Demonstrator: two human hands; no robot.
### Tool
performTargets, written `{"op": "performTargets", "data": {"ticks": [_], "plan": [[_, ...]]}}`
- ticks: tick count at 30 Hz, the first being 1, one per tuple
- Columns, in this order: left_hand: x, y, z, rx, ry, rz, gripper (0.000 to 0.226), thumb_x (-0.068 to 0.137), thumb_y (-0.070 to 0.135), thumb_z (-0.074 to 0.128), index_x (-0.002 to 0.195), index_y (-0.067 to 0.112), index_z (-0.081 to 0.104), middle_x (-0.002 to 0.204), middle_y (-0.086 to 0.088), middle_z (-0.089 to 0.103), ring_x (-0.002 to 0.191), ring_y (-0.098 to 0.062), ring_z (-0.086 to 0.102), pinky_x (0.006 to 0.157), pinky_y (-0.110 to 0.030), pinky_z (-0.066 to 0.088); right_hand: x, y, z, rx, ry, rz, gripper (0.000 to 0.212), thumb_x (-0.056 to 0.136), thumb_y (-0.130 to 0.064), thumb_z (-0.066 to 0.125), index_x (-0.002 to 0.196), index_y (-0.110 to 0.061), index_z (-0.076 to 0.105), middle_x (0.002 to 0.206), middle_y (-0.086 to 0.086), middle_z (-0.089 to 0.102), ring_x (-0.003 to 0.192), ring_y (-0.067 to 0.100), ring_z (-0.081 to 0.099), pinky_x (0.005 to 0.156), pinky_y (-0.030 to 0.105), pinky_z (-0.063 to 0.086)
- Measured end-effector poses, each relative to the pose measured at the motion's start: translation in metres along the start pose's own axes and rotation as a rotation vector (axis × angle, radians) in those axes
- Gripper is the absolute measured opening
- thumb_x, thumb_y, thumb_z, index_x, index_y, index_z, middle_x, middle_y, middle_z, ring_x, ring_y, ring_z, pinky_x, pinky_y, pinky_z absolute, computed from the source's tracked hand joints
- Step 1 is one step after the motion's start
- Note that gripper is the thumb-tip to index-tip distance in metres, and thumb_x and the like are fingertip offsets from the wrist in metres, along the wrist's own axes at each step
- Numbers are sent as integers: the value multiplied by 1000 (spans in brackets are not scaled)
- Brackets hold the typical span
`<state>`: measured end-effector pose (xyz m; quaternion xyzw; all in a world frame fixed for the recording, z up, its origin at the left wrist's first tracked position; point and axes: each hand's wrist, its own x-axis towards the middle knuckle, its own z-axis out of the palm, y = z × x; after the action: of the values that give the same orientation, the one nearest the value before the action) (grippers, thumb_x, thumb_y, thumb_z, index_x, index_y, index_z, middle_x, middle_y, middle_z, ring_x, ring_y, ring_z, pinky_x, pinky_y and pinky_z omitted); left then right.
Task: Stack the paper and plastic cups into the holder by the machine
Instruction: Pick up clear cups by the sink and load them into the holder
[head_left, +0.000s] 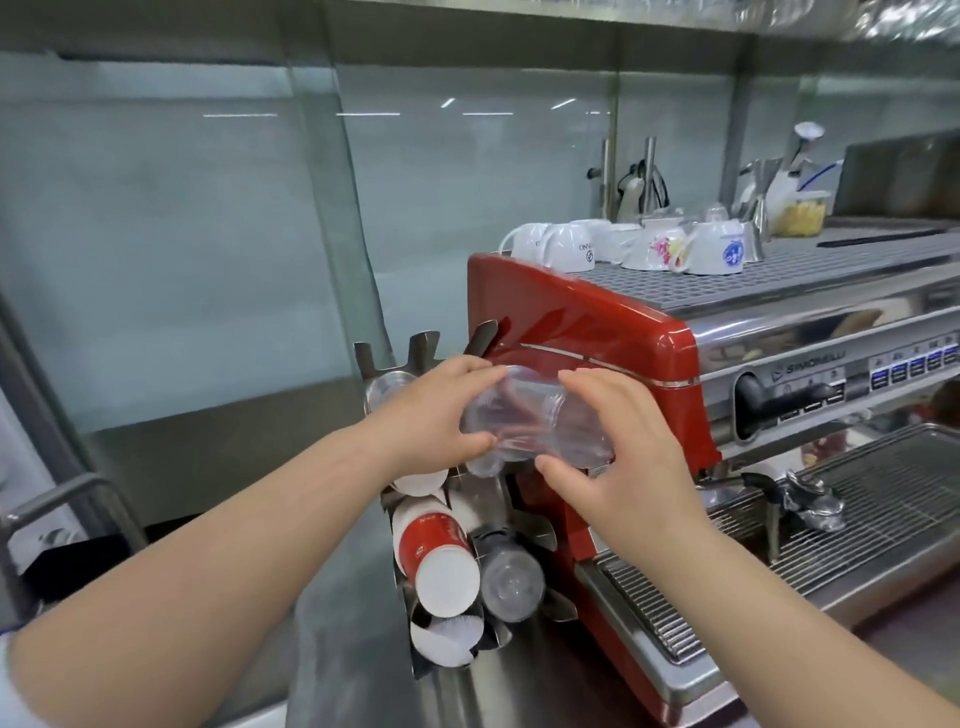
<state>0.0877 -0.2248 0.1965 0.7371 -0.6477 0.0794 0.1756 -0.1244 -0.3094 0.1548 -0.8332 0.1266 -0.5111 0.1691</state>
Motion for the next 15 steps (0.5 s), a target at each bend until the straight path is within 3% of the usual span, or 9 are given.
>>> {"op": "performTargets", "data": {"ticks": [3, 7, 11, 15], "plan": [[7, -12, 11, 67, -87, -24, 78, 85, 38, 67, 153, 31, 30, 158, 7, 30, 144, -13, 32, 111, -24, 27, 2, 7, 14, -17, -58, 19, 68, 72, -26, 78, 133, -31, 48, 130, -14, 47, 120, 9, 45, 100, 24, 38], [13, -24, 18, 141, -187, -37, 67, 84, 43, 63, 145, 35, 38, 151, 7, 38, 132, -17, 45, 107, -34, 40, 3, 16, 31, -39, -118, 45, 68, 73, -30, 75, 134, -36, 46, 131, -20, 42, 120, 8, 42, 100, 24, 38], [16, -33, 19, 124, -244, -30, 56, 81, 45, 62, 133, 47, 42, 141, 6, 50, 125, -15, 50, 104, -36, 43, 6, 22, 44, -70, -160, 49, 70, 74, -35, 72, 136, -41, 40, 129, -30, 34, 121, 5, 39, 96, 19, 34], [22, -38, 15, 138, -284, -16, 58, 81, 44, 62, 137, 43, 46, 133, 4, 57, 119, -15, 54, 102, -36, 45, 12, 28, 53, -92, -165, 59, 73, 74, -38, 70, 138, -42, 36, 132, -27, 36, 120, 5, 38, 94, 21, 37]]}}
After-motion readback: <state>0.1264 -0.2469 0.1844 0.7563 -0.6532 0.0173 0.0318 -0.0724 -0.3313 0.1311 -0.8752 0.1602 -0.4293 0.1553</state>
